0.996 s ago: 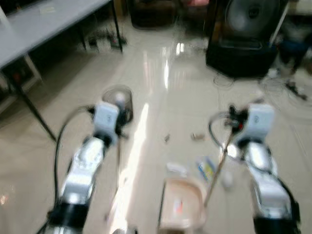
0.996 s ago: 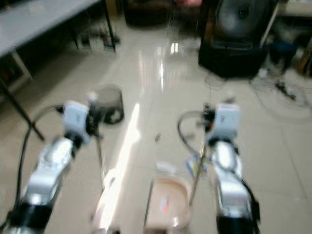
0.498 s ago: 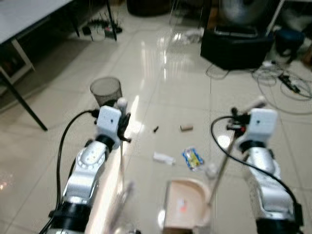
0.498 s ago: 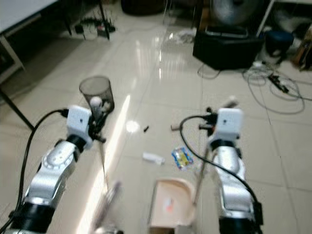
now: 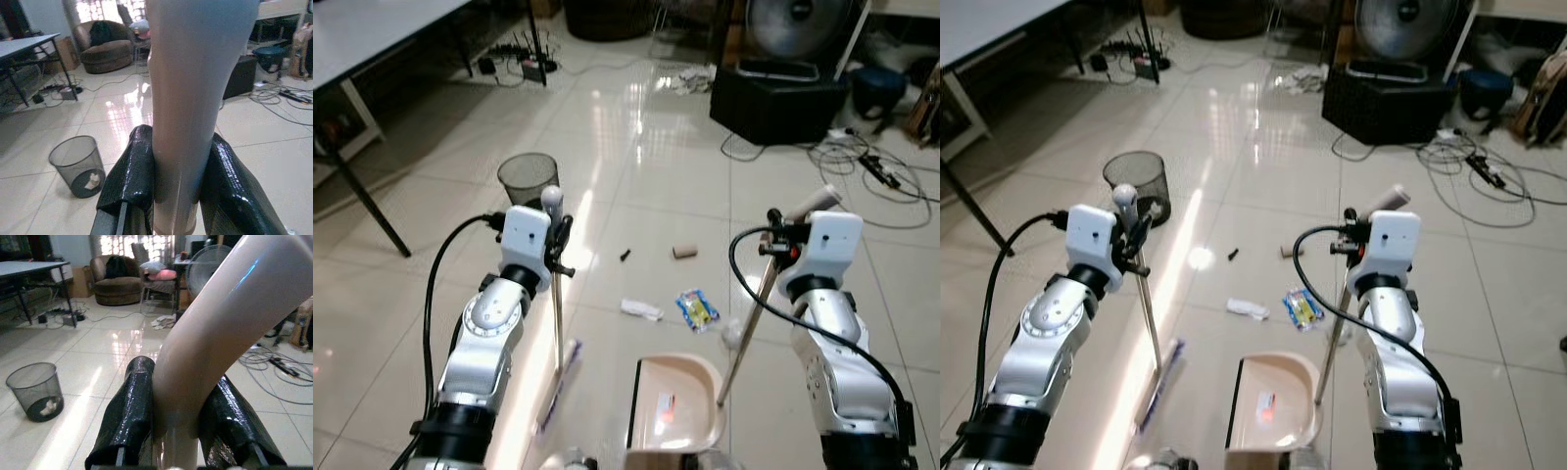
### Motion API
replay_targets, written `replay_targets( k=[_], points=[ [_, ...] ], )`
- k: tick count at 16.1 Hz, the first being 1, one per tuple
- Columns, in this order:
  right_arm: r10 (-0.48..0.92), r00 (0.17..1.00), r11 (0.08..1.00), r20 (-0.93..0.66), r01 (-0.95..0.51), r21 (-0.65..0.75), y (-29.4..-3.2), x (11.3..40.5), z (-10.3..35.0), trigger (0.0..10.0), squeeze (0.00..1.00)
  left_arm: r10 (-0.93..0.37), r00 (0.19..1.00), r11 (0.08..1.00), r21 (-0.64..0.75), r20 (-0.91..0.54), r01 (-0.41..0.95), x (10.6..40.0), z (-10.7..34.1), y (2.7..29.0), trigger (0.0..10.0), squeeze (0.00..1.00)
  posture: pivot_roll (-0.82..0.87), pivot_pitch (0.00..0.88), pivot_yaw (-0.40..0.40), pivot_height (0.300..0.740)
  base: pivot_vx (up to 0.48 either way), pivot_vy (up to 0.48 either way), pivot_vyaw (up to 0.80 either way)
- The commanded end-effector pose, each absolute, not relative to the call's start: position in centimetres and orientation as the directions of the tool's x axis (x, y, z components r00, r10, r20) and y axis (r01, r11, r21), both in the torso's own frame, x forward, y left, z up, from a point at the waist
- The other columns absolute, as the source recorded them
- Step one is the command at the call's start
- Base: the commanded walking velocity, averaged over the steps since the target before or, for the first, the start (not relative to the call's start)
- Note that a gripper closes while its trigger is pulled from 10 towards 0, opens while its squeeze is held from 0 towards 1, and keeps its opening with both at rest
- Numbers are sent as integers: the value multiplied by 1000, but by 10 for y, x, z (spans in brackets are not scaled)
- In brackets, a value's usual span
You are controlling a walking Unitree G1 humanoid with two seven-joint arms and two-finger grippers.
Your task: Sweep floor
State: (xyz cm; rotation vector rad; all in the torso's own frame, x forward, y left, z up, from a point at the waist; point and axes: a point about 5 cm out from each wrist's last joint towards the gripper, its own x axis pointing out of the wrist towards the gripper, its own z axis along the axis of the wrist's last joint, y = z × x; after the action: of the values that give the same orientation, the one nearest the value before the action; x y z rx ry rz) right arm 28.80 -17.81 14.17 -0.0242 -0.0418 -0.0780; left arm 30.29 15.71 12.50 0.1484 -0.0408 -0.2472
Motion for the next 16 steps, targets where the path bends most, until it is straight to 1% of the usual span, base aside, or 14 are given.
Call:
replay_targets(
  k=[1,2,6,9,13,15,16],
  points=[
    [-110,992,994,67,112,-12,-185,289,148,10000,0,-267,958,955,166,108,248,307,144,151,10000,0,13,84,36,740,356,0,-800],
    [-115,991,993,69,116,-15,-186,289,148,10000,0,-265,958,955,167,109,245,307,145,152,10000,0,13,84,36,740,356,0,-800],
    [-149,986,987,68,153,-46,-194,290,149,10000,0,-252,960,958,170,121,230,309,148,156,10000,0,13,84,41,740,420,0,0],
    [-166,983,983,79,171,-70,-195,288,149,10000,0,-249,961,959,169,122,227,309,147,155,10000,0,4,74,42,740,450,0,0],
    [-163,982,984,91,168,-53,-196,286,149,10000,0,-238,964,961,172,115,216,308,143,157,10000,0,1,70,40,740,463,0,0],
    [-168,981,984,100,173,-41,-197,288,152,10000,0,-222,967,965,173,126,199,313,147,160,10000,0,4,74,40,740,472,0,0],
    [-162,981,984,105,169,-55,-197,289,153,10000,0,-219,967,965,174,128,195,313,147,160,10000,0,5,76,39,740,472,0,0]
  ],
)
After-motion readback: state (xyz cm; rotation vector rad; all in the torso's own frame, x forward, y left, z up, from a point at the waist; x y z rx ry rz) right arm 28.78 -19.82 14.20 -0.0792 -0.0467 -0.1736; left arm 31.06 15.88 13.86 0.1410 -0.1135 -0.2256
